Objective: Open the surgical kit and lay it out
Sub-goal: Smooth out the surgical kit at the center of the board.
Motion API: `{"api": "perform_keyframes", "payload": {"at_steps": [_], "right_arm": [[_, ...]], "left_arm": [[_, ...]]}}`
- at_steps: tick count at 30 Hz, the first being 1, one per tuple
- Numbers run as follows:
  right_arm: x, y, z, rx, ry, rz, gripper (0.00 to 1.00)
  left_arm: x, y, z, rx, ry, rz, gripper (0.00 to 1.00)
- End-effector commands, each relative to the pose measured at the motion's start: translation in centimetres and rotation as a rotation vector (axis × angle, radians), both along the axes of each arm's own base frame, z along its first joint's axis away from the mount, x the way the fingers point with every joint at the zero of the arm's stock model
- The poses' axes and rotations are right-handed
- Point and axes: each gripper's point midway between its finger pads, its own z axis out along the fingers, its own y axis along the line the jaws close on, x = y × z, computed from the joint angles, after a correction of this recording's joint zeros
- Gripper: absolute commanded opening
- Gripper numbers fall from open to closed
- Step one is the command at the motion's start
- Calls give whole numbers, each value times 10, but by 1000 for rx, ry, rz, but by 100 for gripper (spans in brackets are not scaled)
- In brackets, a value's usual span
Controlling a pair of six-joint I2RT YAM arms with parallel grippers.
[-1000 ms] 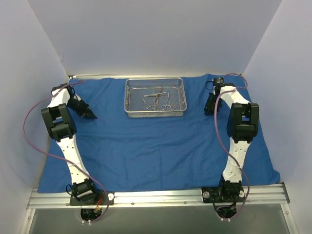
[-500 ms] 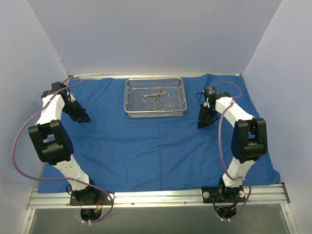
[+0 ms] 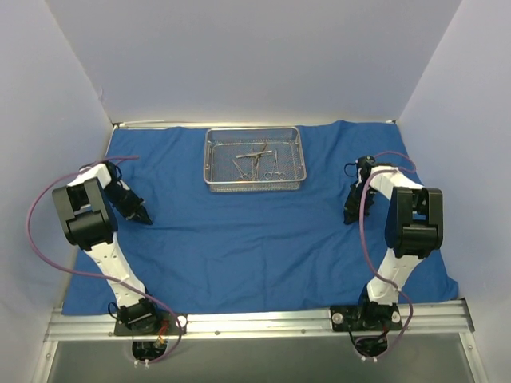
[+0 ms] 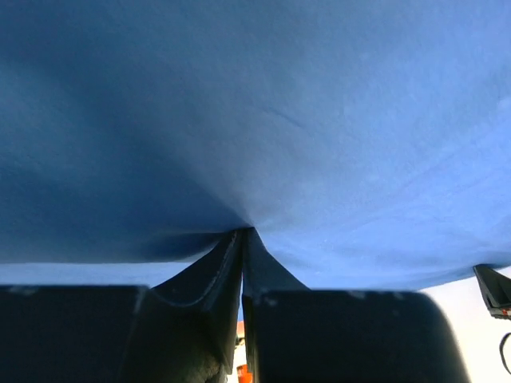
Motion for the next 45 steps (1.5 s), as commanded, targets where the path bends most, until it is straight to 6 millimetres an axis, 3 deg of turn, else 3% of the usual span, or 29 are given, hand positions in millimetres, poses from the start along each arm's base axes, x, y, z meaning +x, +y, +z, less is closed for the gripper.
{"api": "perform_keyframes", "payload": {"at_steps": [1, 4, 5, 9, 11, 12, 14, 15, 20, 23, 28, 31, 33, 35, 37, 40, 41, 42, 43, 44, 45], "right_arm": [[-17, -39, 9, -175, 60, 37, 0], [-4, -32, 39, -150, -11, 60, 0], [-4, -19, 51, -101, -24, 66, 0], [-17, 3, 78, -41, -70, 73, 0], [-24, 1, 73, -33, -64, 54, 0], [-37, -1, 61, -34, -30, 42, 0], [-43, -9, 46, -50, -3, 19, 0], [-52, -16, 34, -63, 41, -5, 0], [-59, -40, 8, -117, 106, -92, 0], [-78, -64, -9, -192, 204, -151, 0], [-84, -86, 10, -230, 196, -260, 0], [-85, -85, 30, -219, 187, -280, 0], [-62, -76, 47, -149, 101, -269, 0], [-27, -73, 62, -96, -44, -261, 0], [32, -78, 88, -65, -269, -250, 0], [110, -89, 114, -45, -512, -235, 0], [127, -92, 119, -43, -565, -239, 0], [144, -95, 111, -36, -589, -235, 0], [174, -99, 127, -31, -690, -211, 0], [188, -100, 128, -27, -716, -199, 0], [202, -102, 116, -20, -719, -194, 0]], "left_arm": [[10, 31, -12, 80, -16, -23, 12], [8, 34, 9, 95, -58, 3, 12], [10, 34, 27, 108, -107, 7, 13], [-1, 27, 58, 126, -169, 16, 23], [-16, 22, 56, 119, -150, 18, 23], [-21, 21, 50, 116, -135, 17, 23], [-36, 18, 31, 105, -77, 13, 23], [-38, 21, 26, 102, -69, 20, 22], [-58, 34, 0, 96, 10, 65, 19], [-72, 44, -12, 90, 76, 116, 17], [-81, 59, -13, 90, 105, 176, 12], [-78, 62, 7, 116, 73, 189, 11], [-68, 61, 32, 131, -18, 207, 12], [-51, 61, 58, 140, -136, 214, 15], [-20, 57, 80, 128, -282, 194, 21], [17, 50, 105, 117, -416, 158, 22], [27, 48, 105, 112, -430, 147, 22], [42, 47, 109, 114, -474, 136, 22], [52, 40, 111, 108, -494, 111, 22], [66, 40, 115, 98, -522, 102, 22], [82, 40, 121, 92, -578, 101, 22]]}}
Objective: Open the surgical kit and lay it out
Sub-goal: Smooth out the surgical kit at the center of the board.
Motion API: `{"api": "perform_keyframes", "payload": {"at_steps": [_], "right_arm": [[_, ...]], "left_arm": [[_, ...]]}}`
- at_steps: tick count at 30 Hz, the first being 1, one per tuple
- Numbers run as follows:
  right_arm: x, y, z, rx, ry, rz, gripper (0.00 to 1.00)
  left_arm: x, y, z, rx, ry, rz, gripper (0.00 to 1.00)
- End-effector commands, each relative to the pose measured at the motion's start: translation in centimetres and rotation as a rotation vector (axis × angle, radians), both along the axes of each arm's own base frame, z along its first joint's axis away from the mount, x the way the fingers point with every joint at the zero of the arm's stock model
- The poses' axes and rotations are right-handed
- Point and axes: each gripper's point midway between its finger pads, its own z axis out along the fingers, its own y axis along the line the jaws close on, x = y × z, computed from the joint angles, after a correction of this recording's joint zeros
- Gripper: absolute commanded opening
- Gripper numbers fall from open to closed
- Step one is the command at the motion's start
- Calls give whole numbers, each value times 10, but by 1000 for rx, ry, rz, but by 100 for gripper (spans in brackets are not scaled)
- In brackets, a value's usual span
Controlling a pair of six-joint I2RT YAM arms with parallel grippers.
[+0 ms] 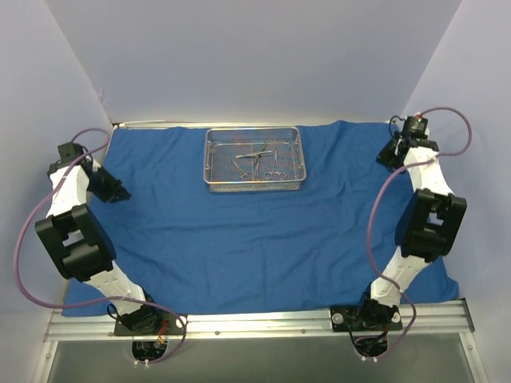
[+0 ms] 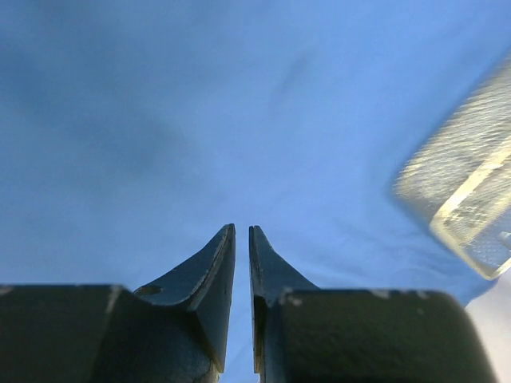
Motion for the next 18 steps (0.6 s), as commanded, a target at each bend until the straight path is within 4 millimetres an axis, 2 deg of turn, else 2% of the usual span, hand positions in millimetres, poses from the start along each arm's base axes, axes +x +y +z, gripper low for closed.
{"api": "perform_keyframes", "payload": {"at_steps": [1, 2, 3, 4, 5, 6, 7, 8, 9, 10, 11, 14, 17, 18], "right_arm": [[80, -6, 16, -8, -236, 45, 0], [92, -4, 21, 10, -278, 55, 0], [107, -3, 11, 34, -306, 65, 2], [121, 1, 16, 50, -351, 87, 3], [139, 6, 31, 68, -401, 131, 4], [149, 9, 9, 79, -374, 152, 6], [158, 15, 7, 68, -383, 176, 8], [171, 13, 19, 36, -416, 194, 9], [178, 13, -1, 41, -386, 199, 9], [182, 13, -5, 49, -381, 204, 9], [193, 12, -11, 56, -389, 209, 8], [205, 18, -21, 83, -402, 242, 0], [217, 22, -34, 123, -426, 265, 0], [220, 27, -46, 140, -417, 276, 0]], "left_arm": [[63, -7, 23, -29, -214, -49, 22], [75, -16, 26, -80, -272, -83, 22], [97, -14, 37, -72, -371, -99, 22], [106, -14, 38, -77, -402, -110, 23], [117, -18, 31, -85, -417, -126, 23], [135, -19, 42, -94, -493, -156, 23], [144, -22, 43, -100, -519, -174, 23], [155, -26, 32, -109, -522, -198, 23], [171, -25, 45, -78, -577, -236, 23], [181, -26, 29, -79, -556, -256, 21], [187, -28, 25, -74, -547, -272, 20], [216, -22, 23, -61, -586, -311, 19], [243, -17, 19, -69, -612, -315, 18], [249, -18, 18, -77, -613, -317, 17]]}}
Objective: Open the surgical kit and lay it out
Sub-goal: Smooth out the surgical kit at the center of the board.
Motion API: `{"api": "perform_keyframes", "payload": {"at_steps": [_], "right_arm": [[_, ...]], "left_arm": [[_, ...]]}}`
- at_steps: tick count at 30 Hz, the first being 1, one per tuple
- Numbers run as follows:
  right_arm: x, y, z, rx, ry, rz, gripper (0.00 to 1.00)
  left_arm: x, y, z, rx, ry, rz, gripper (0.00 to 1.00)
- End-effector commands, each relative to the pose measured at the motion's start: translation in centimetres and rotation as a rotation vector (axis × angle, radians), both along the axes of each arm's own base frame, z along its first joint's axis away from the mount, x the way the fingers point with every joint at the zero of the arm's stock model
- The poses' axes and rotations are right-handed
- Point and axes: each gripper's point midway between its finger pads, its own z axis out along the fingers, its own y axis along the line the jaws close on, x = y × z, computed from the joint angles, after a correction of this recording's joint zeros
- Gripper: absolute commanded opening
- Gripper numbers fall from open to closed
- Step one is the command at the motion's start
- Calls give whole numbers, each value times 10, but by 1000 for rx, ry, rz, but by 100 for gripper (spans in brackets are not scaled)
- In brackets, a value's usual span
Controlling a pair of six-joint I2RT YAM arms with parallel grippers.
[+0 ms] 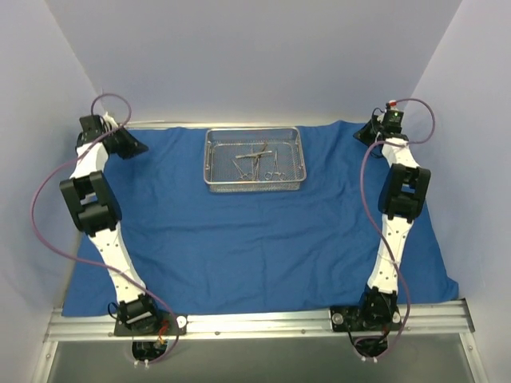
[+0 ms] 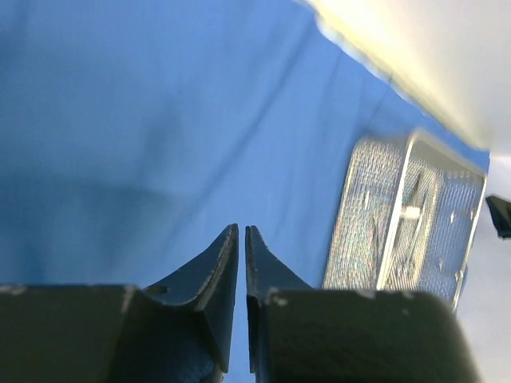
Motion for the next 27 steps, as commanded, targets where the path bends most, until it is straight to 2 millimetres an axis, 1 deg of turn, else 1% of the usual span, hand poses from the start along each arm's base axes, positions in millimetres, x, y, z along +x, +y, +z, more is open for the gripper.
{"api": "perform_keyframes", "payload": {"at_steps": [1, 2, 3, 4, 5, 6, 7, 8, 9, 10, 11, 12, 13, 14, 15, 16, 18, 19, 20, 21, 22, 23, 24, 25, 27], "right_arm": [[22, 15, 26, 34, -115, 85, 0], [24, 18, 25, 39, -118, 94, 0], [25, 23, 18, 46, -114, 104, 0], [27, 24, 19, 50, -122, 104, 0], [28, 25, 15, 53, -119, 101, 0], [28, 27, 7, 62, -107, 100, 0], [30, 26, 4, 68, -107, 93, 0], [30, 25, -1, 76, -99, 76, 0], [30, 23, -10, 83, -84, 63, 0], [28, 21, -18, 87, -60, 51, 0], [30, 16, -25, 76, -46, 28, 0], [29, 13, -30, 67, -27, 14, 0], [25, 12, -39, 63, 8, 4, 0], [26, 5, -45, 56, 21, -13, 0], [25, -3, -51, 42, 43, -42, 0], [15, -7, -63, 40, 104, -64, 0], [8, -27, -74, 7, 150, -127, 0], [1, -33, -80, -3, 183, -148, 0], [-3, -39, -84, -15, 202, -167, 0], [-8, -50, -86, -24, 220, -195, 0], [-16, -58, -93, -30, 258, -229, 0], [-22, -64, -98, -31, 280, -251, 0], [-27, -72, -99, -30, 295, -272, 0], [-33, -75, -105, -31, 311, -278, 0], [-36, -80, -107, -37, 315, -285, 0]], "left_arm": [[39, 4, 28, 16, -133, -46, 15], [51, 6, 27, 16, -148, -45, 14], [55, 6, 26, 1, -138, -34, 13], [59, 4, 23, -5, -133, -28, 13], [68, 8, 18, 10, -128, -1, 11], [68, 8, 10, 7, -88, 18, 10], [70, 5, -10, 12, -46, 23, 10], [72, 10, -22, 52, -9, 60, 9], [69, 13, -20, 79, 31, 82, 8], [67, 15, -31, 91, 74, 107, 7], [56, 16, -58, 83, 169, 127, 6], [54, 22, -63, 87, 200, 170, 6], [48, 24, -79, 79, 251, 192, 5], [38, 27, -89, 68, 308, 215, 4], [34, 30, -96, 46, 342, 251, 4], [27, 32, -111, 29, 387, 273, 4], [24, 39, -119, -16, 411, 312, 4], [25, 38, -121, -41, 411, 308, 4], [26, 39, -127, -49, 416, 309, 4], [27, 45, -128, -56, 415, 320, 4], [26, 43, -138, -76, 426, 312, 3], [32, 46, -132, -87, 400, 313, 3], [33, 48, -132, -104, 394, 319, 3], [36, 49, -130, -110, 378, 319, 3], [41, 51, -132, -117, 352, 315, 3]]}}
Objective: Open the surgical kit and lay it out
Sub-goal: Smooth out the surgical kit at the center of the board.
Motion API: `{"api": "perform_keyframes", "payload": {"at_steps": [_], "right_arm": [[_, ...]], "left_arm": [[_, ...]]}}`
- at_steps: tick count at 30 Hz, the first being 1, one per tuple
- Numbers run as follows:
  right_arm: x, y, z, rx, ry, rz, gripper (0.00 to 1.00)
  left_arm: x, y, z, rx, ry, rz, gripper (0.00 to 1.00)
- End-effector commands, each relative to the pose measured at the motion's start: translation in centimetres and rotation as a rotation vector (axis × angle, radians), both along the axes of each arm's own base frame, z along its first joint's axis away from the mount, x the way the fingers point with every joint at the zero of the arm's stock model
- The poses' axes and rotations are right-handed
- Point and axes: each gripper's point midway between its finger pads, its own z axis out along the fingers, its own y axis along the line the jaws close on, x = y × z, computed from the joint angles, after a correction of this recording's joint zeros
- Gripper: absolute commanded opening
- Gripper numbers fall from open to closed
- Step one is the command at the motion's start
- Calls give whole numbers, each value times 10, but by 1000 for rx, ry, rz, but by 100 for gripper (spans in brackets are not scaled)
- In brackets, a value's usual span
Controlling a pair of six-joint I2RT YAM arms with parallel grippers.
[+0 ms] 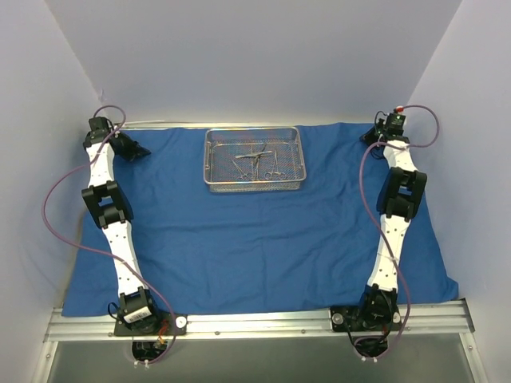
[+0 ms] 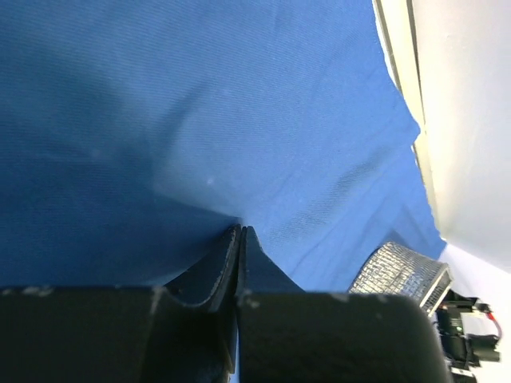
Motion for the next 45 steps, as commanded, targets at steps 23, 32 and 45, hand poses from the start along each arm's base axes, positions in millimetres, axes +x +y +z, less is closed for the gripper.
{"api": "perform_keyframes", "payload": {"at_steps": [23, 32, 45], "right_arm": [[-49, -29, 102, -164, 23, 30, 1], [-143, 19, 89, -23, 170, 23, 1], [-229, -15, 4, -133, 501, -98, 0]], "left_arm": [[-5, 15, 148, 216, -239, -15, 23], [-107, -9, 121, 312, 42, -59, 21], [-179, 5, 14, 314, 335, -81, 17]]}}
